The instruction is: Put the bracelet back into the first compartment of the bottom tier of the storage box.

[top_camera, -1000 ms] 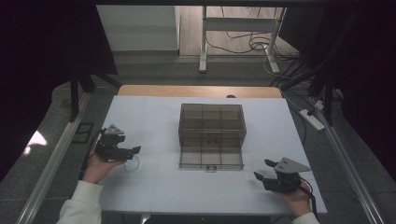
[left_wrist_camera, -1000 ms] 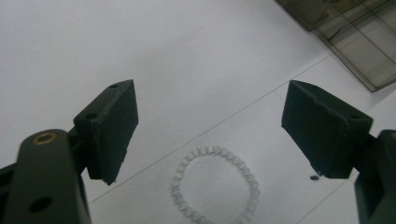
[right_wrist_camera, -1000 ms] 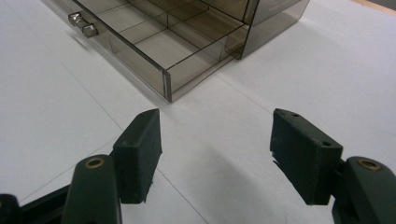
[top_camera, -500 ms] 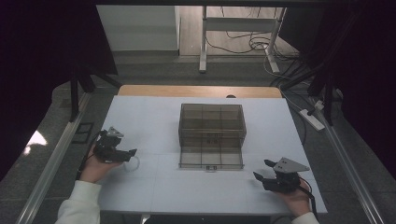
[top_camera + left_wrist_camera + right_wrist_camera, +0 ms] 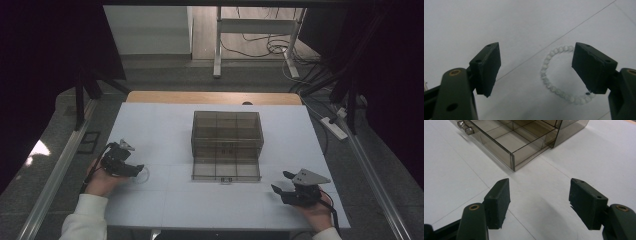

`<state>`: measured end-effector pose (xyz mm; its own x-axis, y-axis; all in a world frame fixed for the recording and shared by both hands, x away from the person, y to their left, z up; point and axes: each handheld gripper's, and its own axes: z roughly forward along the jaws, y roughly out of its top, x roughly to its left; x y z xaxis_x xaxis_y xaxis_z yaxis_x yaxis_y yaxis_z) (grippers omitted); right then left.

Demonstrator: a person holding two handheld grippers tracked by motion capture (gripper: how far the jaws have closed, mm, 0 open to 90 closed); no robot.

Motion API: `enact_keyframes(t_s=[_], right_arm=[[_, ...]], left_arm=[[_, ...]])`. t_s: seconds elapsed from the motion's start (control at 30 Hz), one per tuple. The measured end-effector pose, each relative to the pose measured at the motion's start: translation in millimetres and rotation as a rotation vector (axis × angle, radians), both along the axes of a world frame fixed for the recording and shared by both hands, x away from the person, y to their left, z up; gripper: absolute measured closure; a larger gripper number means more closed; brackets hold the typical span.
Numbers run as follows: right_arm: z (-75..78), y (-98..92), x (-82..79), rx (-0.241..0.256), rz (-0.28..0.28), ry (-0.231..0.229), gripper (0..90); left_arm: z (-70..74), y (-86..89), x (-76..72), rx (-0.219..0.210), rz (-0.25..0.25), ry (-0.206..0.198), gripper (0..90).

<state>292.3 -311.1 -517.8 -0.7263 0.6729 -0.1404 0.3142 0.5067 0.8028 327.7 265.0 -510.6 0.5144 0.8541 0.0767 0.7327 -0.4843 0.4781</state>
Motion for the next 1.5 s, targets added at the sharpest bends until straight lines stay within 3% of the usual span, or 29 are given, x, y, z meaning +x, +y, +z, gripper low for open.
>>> enact_keyframes(t_s=[0.17, 0.5, 0.63, 0.7, 0.9, 1.07, 1.4, 1.5], right_arm=[[0.3, -0.2, -0.1, 0.002, -0.002, -0.002, 33.2], [1.6, -0.2, -0.7, 0.002, -0.006, -0.004, 33.1], [1.0, -0.4, -0.4, 0.001, -0.006, -0.001, 33.1], [0.7, -0.2, -0.2, -0.001, -0.006, -0.001, 33.0], [1.8, 1.7, -1.5, -0.003, -0.007, 0.0, 33.0], [0.5, 1.2, -0.6, -0.004, -0.009, 0.004, 33.0], [0.6, 2.0, -0.5, -0.009, -0.017, 0.001, 33.0], [0.3, 1.7, -0.7, -0.014, -0.015, 0.002, 33.0]], left_arm=[[-5.5, -2.0, 2.1, 0.037, -0.009, 0.033, 26.1], [-11.0, 0.1, 6.0, 0.032, -0.034, 0.096, 30.6], [-10.7, 1.4, 6.3, -0.035, -0.062, 0.141, 51.4], [-10.6, 1.3, 6.1, -0.041, -0.062, 0.146, 54.3], [-9.8, -2.1, 4.1, -0.04, -0.082, 0.144, 67.3], [-9.6, -5.4, 2.9, -0.037, -0.114, 0.14, 84.8], [-7.0, -6.7, -0.3, 0.005, -0.12, 0.099, 86.2], [-1.4, 0.7, -1.8, -0.039, -0.096, 0.069, 86.5]])
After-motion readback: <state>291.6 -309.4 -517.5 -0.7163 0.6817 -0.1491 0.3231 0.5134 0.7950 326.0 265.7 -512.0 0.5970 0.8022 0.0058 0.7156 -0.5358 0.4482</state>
